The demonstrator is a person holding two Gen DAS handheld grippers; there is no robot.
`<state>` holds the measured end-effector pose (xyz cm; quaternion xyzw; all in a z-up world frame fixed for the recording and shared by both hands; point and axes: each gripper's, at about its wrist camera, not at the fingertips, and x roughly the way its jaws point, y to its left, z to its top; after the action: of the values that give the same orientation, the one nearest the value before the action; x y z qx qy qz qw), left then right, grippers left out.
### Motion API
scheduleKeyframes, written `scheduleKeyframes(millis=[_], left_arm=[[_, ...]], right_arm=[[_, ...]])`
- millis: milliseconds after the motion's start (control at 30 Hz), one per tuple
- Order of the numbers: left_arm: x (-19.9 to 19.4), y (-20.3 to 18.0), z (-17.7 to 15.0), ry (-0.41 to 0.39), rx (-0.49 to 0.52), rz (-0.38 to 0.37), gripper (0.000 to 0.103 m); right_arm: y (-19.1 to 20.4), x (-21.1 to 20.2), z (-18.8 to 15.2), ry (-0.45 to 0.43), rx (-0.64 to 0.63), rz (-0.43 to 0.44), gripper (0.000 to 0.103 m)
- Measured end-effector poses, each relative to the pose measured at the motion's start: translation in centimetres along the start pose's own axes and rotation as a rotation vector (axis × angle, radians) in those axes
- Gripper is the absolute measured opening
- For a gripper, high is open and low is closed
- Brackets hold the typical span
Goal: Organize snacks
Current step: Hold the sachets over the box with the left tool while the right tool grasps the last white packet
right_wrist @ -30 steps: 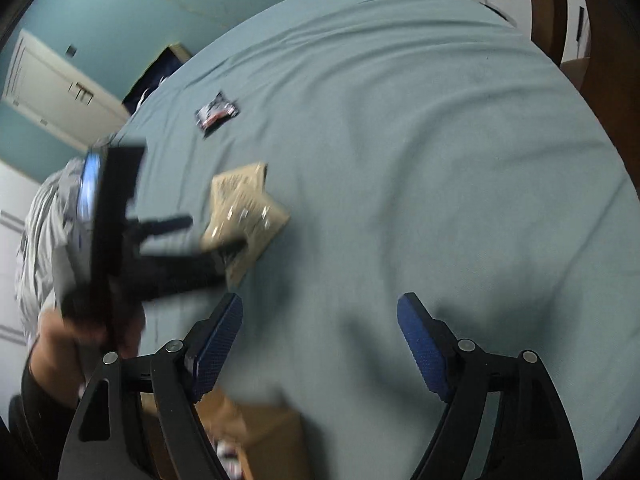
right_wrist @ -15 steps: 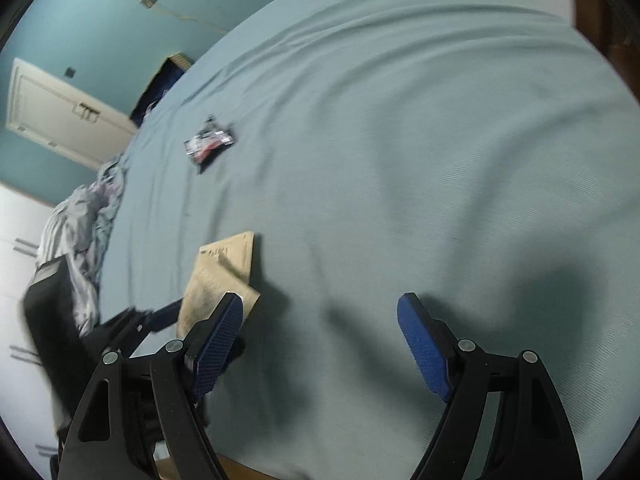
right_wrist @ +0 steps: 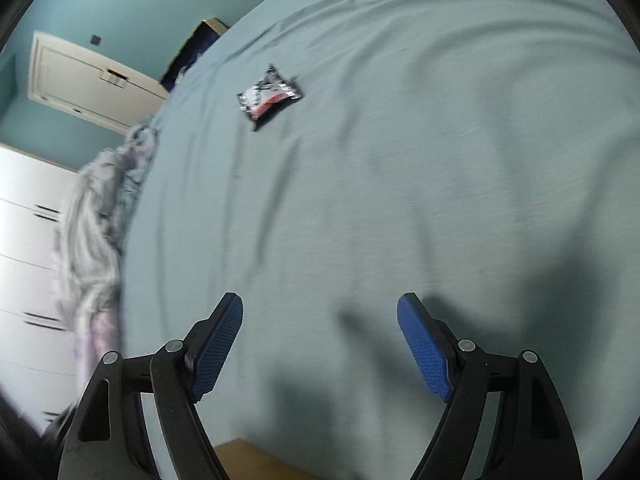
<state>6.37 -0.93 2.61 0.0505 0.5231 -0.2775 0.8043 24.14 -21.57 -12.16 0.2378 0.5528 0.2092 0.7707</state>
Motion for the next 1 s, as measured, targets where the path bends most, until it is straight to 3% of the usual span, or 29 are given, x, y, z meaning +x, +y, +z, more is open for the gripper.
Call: scheduleKeyframes(millis=[233,400,533,633,733,833,1000], left_arm=[[-0.9,-3.5,-5.6,0.033,0.004,-0.026,0.076],[-0.1,-4.2,-6.1,-0.004,0.02,0.006,0.076],[-1.0,-3.4,-5.5,-0.048,-0.011,-0.023,0.076],[-1.1,-3.6,-5.6,-0.061,-0.028,-0.003,0.076],[-0.8,-3.8,-5.7,-0.051,-0.042,0.025,0.076],[-0.9,-3.6,-5.7,-0.059,-0.065,0.013,0.076],[-1.0,-3.1,-5.9,-0.051,-0.098,-0.006,0.076]], right_arm=[[0.4,-1.1,-1.1,-0.047,-0.027,-0.021,0.079],[3.4,-3.6,-1.3,-0.094,-0.093,0.013,0.079],[6.1,-4.9,1.0,-0.053,-0.108,0.043,0.079],[8.6,-4.9,4.2,-0.036,-0.163,-0.011,0.081],[10.4,-2.0,7.8,0.021,-0.183,-0.093,0.083],[11.2,2.7,11.8,0.003,-0.175,-0.189,0.083],[11.5,10.9,14.5,0.03,-0.203,-0.249,0.083]])
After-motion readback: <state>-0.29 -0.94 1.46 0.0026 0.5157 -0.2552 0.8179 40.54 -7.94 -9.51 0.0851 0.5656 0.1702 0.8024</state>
